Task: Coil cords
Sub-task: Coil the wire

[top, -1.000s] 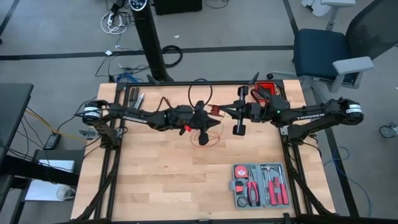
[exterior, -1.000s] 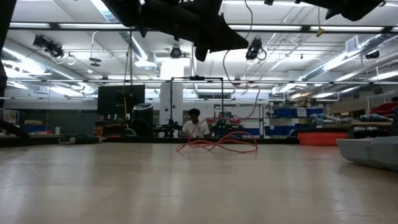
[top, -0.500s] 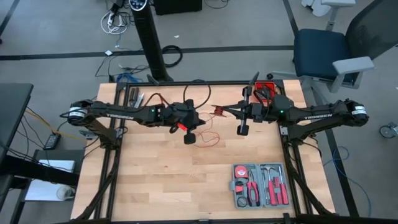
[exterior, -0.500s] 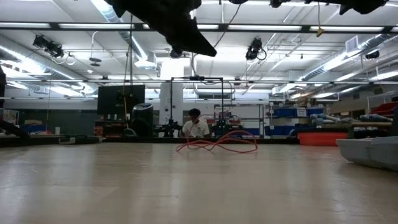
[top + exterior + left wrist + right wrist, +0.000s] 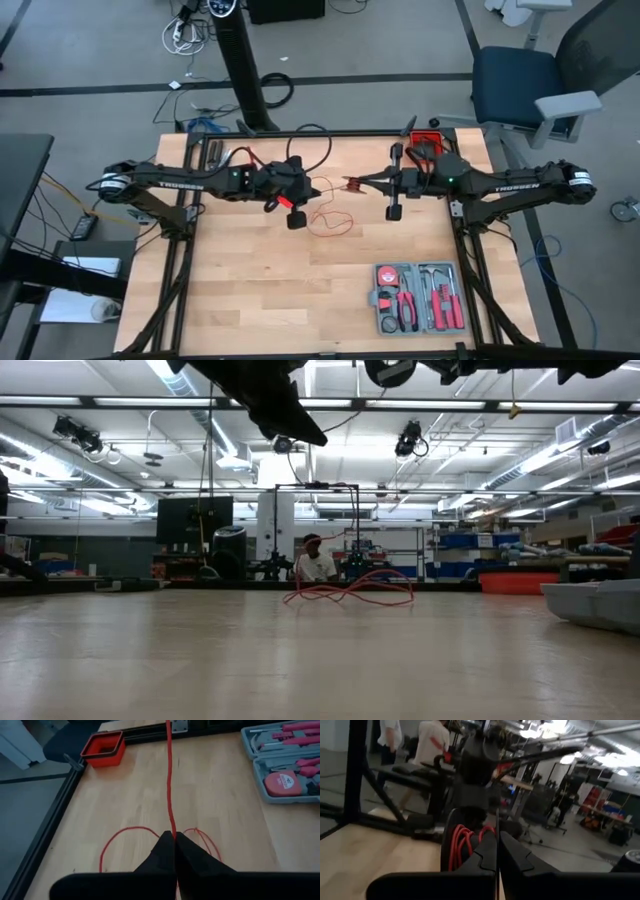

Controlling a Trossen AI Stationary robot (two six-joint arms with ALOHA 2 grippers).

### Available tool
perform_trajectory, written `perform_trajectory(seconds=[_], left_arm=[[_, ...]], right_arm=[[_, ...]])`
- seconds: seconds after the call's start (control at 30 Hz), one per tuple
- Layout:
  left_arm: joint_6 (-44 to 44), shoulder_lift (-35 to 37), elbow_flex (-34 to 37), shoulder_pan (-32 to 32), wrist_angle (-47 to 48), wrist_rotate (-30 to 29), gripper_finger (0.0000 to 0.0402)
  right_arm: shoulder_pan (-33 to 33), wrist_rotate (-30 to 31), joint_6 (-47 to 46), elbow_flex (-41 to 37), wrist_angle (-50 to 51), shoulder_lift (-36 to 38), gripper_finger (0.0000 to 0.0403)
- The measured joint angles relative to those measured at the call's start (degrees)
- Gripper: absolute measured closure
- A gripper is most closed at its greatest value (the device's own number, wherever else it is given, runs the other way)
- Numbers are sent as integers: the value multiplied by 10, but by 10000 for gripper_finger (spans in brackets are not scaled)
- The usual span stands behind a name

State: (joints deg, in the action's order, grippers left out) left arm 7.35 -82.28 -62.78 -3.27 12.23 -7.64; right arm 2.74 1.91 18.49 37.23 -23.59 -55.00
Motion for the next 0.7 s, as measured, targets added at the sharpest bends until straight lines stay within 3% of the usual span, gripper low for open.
perform_trajectory(seconds=[0.2, 0.47, 0.7], left_arm=[[0, 7, 0, 0, 0, -9, 401], [0, 26, 0, 0, -4, -33, 401], [-3, 26, 0, 0, -43, -7, 401]], right_arm=[[0, 0, 8, 0, 86, -1, 402], [0, -19, 11, 0, 110, -1, 402], [0, 59, 51, 0, 134, -18, 402]])
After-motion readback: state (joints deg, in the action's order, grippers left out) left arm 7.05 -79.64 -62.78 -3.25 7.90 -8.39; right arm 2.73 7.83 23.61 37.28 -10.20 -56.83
